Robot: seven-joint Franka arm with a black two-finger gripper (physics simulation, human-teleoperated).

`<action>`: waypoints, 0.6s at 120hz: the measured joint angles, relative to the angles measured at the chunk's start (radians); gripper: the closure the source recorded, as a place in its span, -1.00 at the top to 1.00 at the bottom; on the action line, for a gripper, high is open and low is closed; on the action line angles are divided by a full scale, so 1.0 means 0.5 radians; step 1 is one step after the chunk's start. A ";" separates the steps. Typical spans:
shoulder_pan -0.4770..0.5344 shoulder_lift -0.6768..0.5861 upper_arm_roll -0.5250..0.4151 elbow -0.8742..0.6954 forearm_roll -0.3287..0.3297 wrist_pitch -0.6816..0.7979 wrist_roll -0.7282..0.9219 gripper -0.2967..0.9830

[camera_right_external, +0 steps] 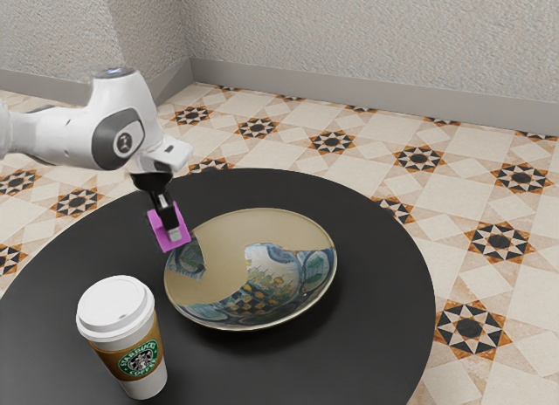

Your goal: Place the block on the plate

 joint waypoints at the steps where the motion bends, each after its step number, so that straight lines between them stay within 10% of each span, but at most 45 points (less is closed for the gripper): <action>1: -0.007 0.010 -0.009 0.010 0.000 -0.004 0.000 0.08; 72: -0.203 0.647 -0.182 0.515 0.079 -0.086 0.021 0.31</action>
